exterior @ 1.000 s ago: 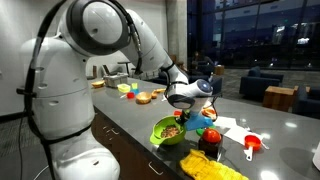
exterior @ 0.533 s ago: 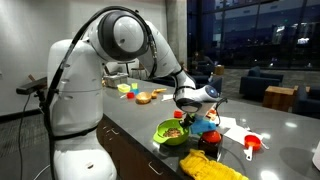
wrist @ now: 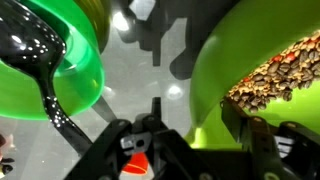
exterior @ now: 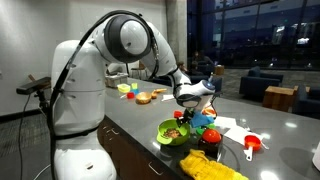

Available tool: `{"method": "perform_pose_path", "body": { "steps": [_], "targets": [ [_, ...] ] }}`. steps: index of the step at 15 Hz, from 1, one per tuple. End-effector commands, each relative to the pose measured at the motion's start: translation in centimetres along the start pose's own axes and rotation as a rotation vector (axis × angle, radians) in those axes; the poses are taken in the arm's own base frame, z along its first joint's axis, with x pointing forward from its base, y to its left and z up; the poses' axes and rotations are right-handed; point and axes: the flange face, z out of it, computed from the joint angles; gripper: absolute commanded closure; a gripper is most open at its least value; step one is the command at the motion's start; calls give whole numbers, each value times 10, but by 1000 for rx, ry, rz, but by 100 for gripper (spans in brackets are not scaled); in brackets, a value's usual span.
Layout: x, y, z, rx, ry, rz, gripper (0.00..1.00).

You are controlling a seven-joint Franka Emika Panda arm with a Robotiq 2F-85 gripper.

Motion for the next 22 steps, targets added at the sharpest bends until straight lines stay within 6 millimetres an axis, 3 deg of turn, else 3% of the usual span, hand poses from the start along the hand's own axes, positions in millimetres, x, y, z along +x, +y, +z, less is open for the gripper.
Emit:
{"method": "perform_pose_path", "body": {
  "steps": [1, 3, 7, 10, 13, 15, 18, 22],
  "targets": [
    [31, -4, -9, 10, -109, -36, 5],
    [49, -6, -13, 12, -210, -54, 0],
    [91, -13, -28, 13, -452, -53, 0],
    [118, -28, -51, 52, -586, 6, 0],
    [131, -41, -84, 31, -640, 108, 0],
    [127, -48, -106, -5, -620, 217, 0],
    [106, -49, -139, -74, -558, 377, 0],
    [43, -48, -171, -159, -515, 576, 0]
  ]
}}
